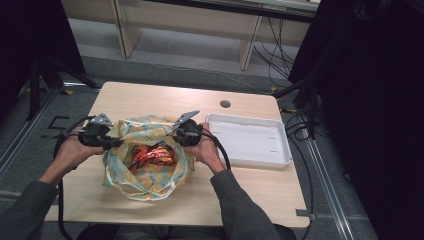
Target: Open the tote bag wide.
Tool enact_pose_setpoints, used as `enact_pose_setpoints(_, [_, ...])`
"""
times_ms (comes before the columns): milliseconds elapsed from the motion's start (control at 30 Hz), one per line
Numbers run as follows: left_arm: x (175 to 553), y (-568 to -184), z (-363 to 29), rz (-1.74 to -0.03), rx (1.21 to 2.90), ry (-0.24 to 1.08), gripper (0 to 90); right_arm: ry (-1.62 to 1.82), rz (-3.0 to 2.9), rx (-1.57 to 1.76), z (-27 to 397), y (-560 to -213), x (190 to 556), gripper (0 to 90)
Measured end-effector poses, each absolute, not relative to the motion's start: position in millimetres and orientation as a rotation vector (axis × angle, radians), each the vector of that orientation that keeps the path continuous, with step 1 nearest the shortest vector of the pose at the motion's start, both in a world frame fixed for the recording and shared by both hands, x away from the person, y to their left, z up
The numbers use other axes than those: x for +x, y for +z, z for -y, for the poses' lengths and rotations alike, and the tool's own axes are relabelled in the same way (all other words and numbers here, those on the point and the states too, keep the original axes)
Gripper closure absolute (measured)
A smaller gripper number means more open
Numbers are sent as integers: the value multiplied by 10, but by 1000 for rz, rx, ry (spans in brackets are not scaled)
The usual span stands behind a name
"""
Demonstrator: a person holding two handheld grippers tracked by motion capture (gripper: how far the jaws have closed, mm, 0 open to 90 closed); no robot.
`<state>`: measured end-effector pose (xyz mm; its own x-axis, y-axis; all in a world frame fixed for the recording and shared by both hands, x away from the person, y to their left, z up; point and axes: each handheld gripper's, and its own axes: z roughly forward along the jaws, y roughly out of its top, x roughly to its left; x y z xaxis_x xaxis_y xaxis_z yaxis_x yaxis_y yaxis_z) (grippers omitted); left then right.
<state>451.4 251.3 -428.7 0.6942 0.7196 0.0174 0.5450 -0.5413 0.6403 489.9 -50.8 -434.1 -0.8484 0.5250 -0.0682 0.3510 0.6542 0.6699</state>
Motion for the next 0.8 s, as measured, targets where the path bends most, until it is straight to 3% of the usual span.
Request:
enact_pose_setpoints(100, [4644,-4465,-2508,-1000,2294,340,886,924,-2652,720,480,-4469,4977,896])
enact_pose_setpoints(133, [4686,-4527,-2509,-988,2283,398,886,916,-2658,722,477,-4504,4983,892])
enact_pose_setpoints(200, [4683,-4596,-2491,-1018,2292,329,887,910,-2659,735,493,-4532,4987,866])
enact_pose_setpoints(300, [4682,-4605,-2509,-1007,2286,353,887,946,-2644,771,519,-4469,4927,760])
enact_pose_setpoints(433, [4658,-4577,-2533,-1031,2260,360,888,1028,-2635,688,643,-4210,4693,706])
enact_pose_setpoints(500, [4656,-4565,-2549,-1047,2253,349,888,1057,-2623,674,685,-4126,4619,708])
enact_pose_setpoints(533, [4658,-4551,-2562,-1056,2253,328,888,1112,-2582,640,776,-3991,4477,768])
enact_pose_setpoints(567, [4658,-4551,-2562,-1056,2253,328,888,1112,-2582,640,776,-3991,4477,768])
enact_pose_setpoints(600, [4652,-4552,-2567,-1049,2241,350,887,1153,-2606,579,817,-3953,4313,843])
enact_pose_setpoints(700, [4649,-4526,-2584,-1041,2259,352,888,957,-2719,534,813,-4138,4154,896])
enact_pose_setpoints(800, [4629,-4531,-2608,-1054,2260,343,888,737,-2733,588,917,-4414,4254,900])
